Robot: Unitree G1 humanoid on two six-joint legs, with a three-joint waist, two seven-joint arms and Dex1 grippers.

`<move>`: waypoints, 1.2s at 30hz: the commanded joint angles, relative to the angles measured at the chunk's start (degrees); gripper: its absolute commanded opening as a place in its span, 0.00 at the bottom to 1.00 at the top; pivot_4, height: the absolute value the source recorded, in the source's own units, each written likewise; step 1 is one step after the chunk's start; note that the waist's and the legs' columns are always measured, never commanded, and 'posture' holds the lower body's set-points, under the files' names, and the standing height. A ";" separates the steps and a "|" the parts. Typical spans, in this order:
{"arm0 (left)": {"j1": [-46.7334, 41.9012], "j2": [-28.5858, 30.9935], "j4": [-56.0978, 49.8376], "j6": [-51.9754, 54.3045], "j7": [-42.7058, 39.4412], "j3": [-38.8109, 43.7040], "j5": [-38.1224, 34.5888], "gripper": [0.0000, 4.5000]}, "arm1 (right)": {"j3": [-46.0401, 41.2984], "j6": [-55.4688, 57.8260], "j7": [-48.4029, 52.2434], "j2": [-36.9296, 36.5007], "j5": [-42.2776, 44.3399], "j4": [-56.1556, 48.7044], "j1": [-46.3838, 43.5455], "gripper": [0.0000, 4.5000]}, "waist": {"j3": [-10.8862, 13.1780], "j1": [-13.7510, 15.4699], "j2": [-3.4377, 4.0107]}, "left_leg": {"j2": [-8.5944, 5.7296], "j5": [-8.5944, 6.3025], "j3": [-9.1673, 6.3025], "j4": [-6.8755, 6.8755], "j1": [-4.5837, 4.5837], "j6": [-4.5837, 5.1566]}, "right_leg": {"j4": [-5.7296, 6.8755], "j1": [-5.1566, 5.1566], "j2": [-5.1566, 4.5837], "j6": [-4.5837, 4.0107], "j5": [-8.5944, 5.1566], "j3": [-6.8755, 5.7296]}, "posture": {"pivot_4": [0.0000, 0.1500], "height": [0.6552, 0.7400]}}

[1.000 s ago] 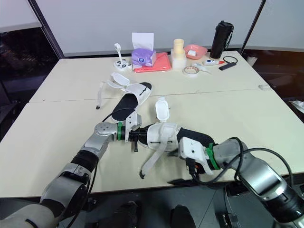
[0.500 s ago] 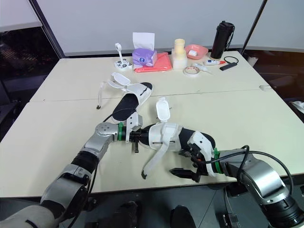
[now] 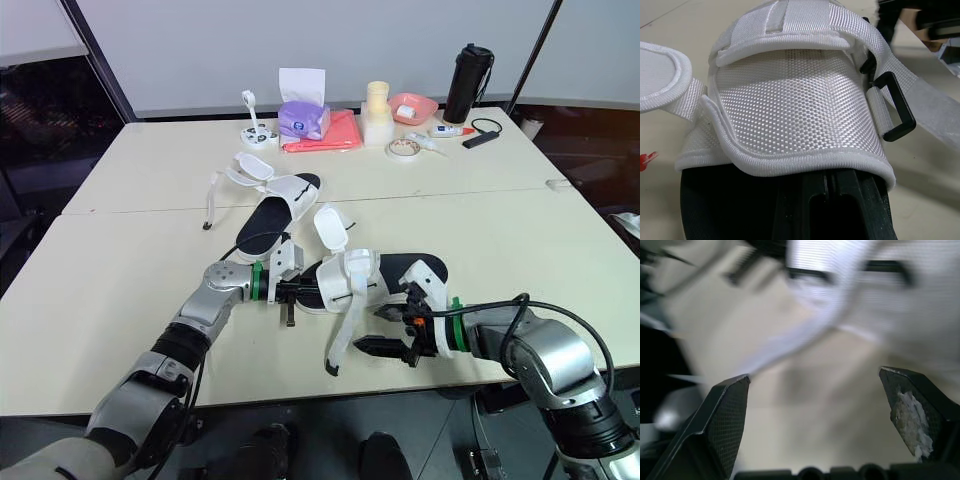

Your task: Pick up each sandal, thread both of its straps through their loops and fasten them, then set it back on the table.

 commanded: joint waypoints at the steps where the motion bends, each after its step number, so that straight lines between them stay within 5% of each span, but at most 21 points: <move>1: 0.19 -0.51 -0.10 0.43 0.42 -0.84 0.49 0.00 | -3.30 4.19 -1.51 2.14 5.76 -1.94 0.23 0.98 | 0.00 0.02 0.00 | 0.00 0.00 0.00 0.00 0.00 0.00 | 0.00 0.01 0.00 0.00 0.00 -0.01 | 1.00 1.00; 20: 0.63 -0.52 -0.39 0.56 1.39 -0.51 0.26 0.00 | -3.85 11.75 -15.79 15.61 10.94 1.24 -2.17 0.98 | -0.01 0.03 0.02 | -0.02 0.00 -0.11 -0.01 0.00 0.00 | -0.02 0.01 0.00 0.00 0.00 -0.03 | 1.00 1.00; 24: 0.70 -0.38 -0.39 0.53 1.61 -0.40 0.22 0.00 | -3.13 12.04 -16.26 16.17 11.18 0.92 -2.19 0.70 | -0.01 0.00 0.02 | -0.02 0.00 -0.11 -0.01 0.00 0.00 | -0.02 0.00 0.00 0.00 0.00 -0.04 | 1.00 1.00; 30: 1.15 -0.28 -0.96 0.88 1.81 -0.37 0.08 0.00 | -2.45 12.50 -16.95 16.61 11.77 -0.16 -2.41 0.01 | -0.02 -0.03 0.03 | -0.02 0.00 -0.12 -0.01 0.00 0.00 | -0.02 0.00 0.00 0.00 0.00 -0.04 | 1.00 1.00; 36: 1.08 -0.34 -0.77 0.89 1.84 -0.42 0.15 0.00 | -5.41 16.36 -13.82 10.97 15.92 -0.45 -7.80 0.01 | -0.01 -0.05 0.03 | -0.02 0.00 -0.12 0.00 0.00 0.00 | -0.02 0.01 0.00 0.00 0.00 -0.03 | 1.00 1.00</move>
